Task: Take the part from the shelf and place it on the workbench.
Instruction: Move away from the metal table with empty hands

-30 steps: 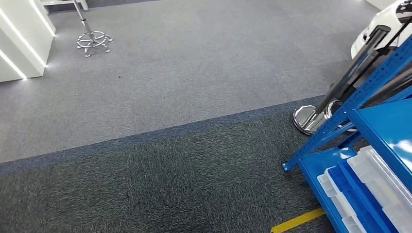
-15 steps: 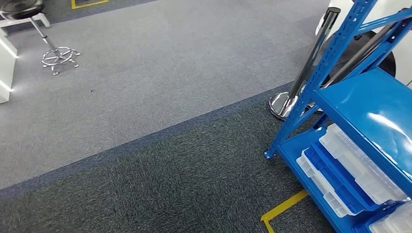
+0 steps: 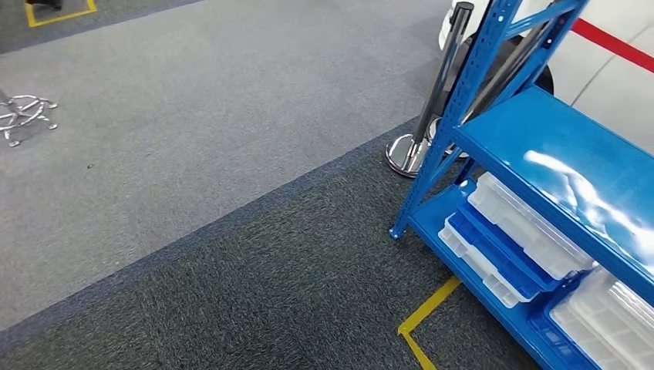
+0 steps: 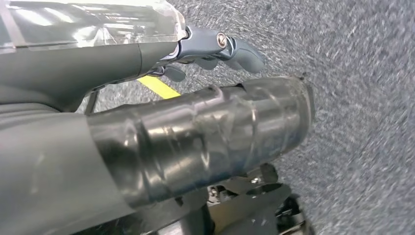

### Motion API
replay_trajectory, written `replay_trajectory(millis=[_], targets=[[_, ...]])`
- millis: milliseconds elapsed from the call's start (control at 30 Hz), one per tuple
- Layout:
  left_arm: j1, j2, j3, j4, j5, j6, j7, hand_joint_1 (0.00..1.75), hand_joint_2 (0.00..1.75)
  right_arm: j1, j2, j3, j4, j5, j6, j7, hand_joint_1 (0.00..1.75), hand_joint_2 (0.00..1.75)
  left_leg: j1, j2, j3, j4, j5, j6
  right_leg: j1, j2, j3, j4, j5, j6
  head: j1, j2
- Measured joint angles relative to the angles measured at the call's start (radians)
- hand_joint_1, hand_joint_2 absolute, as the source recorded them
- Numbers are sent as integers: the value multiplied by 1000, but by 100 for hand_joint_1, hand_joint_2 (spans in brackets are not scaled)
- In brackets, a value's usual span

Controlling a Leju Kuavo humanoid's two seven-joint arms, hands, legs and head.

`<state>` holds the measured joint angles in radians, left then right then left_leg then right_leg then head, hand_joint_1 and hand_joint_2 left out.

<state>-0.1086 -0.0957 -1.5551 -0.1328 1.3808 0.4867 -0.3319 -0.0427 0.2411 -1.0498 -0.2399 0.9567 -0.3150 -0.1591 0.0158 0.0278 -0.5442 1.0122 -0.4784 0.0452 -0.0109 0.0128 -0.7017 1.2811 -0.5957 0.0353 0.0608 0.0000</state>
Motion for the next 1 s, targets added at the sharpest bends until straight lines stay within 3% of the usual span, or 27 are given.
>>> replay_trajectory(millis=[33,67,167,233,300,333,400,467,500,533,567,600,667,700,767,833,900,967,1000], targets=[[1,0,0,0,0,0,0,0,0,0,0,0,0,0,0,0,0,0,0,14,0,1,-2,-1,-2,-4,-8,16,4,1,0,0],[0,1,0,0,0,0,-1,0,0,1,0,0,0,1,1,0,0,0,0,26,2,2,-5,-2,-3,-9,4,-5,25,2,0,0],[-3,1,0,0,1,0,-5,0,0,2,0,0,0,3,1,-1,0,0,-2,56,12,4,-14,-12,1,-54,105,-199,111,-7,0,0],[-4,1,0,0,3,0,-6,0,0,0,0,0,0,4,2,-2,0,0,-5,71,21,1,-18,-24,8,-74,132,-252,122,-19,0,0],[-6,1,0,0,5,0,-7,0,0,0,0,0,0,5,2,-3,0,0,-6,86,29,-3,-20,-37,10,-60,131,-254,124,-29,1,0],[-8,0,0,0,6,0,-8,0,0,1,0,0,0,6,2,-2,0,0,-5,82,32,0,-26,-42,8,-50,132,-258,125,-34,1,0],[-11,0,0,0,6,0,-8,0,0,2,1,0,0,9,1,1,0,0,-2,41,14,51,-64,-51,2,-31,137,-266,130,-48,-1,0],[-9,1,0,0,7,0,-6,0,0,0,2,0,1,11,1,5,0,0,0,-8,-46,180,-133,-55,1,-10,139,-267,132,-57,-4,0],[-6,1,0,0,7,0,-4,0,0,0,2,0,1,12,1,7,0,0,0,-17,-78,245,-157,-56,3,3,138,-266,131,-59,-4,0],[-3,2,0,0,7,0,-2,0,0,0,3,0,1,12,1,8,0,0,0,-20,-100,284,-162,-56,5,17,139,-264,131,-60,-4,0],[0,2,0,0,7,0,0,0,0,1,4,0,1,13,1,9,0,0,0,-21,-104,285,-144,-55,6,31,139,-262,130,-61,-4,0],[1,2,0,0,7,0,2,0,0,1,4,0,1,13,1,10,0,0,0,-25,-91,244,-108,-52,6,46,140,-259,129,-61,-4,0],[1,3,0,0,7,0,3,0,0,1,6,0,1,14,1,10,0,0,0,-61,-39,108,-31,-42,8,72,140,-253,125,-57,-4,0],[0,4,0,1,8,0,3,0,0,0,7,0,1,15,2,10,0,0,1,-82,-19,54,-11,-38,9,84,138,-250,124,-54,-4,0],[-1,6,0,1,8,-1,1,0,0,-1,8,0,1,17,2,8,0,0,-1,-101,-3,13,-8,-34,6,103,130,-248,125,-43,-3,0],[-2,6,0,1,9,-3,-2,0,0,0,8,0,1,20,2,6,0,0,1,-80,2,2,-3,-26,5,113,125,-248,127,-31,-3,0],[-4,6,0,2,10,-4,-5,0,0,1,7,0,1,22,2,5,0,0,7,-56,8,-10,4,-13,8,71,108,-213,102,-21,2,0],[-3,6,0,2,10,-6,-7,0,0,-2,6,0,1,23,3,5,0,0,7,-28,11,-15,4,-6,6,16,53,-101,41,-13,6,0],[-2,6,0,3,10,-6,-8,0,0,-3,6,0,1,24,3,4,0,0,6,-13,11,-15,3,-6,2,4,18,-35,15,-9,6,0]])
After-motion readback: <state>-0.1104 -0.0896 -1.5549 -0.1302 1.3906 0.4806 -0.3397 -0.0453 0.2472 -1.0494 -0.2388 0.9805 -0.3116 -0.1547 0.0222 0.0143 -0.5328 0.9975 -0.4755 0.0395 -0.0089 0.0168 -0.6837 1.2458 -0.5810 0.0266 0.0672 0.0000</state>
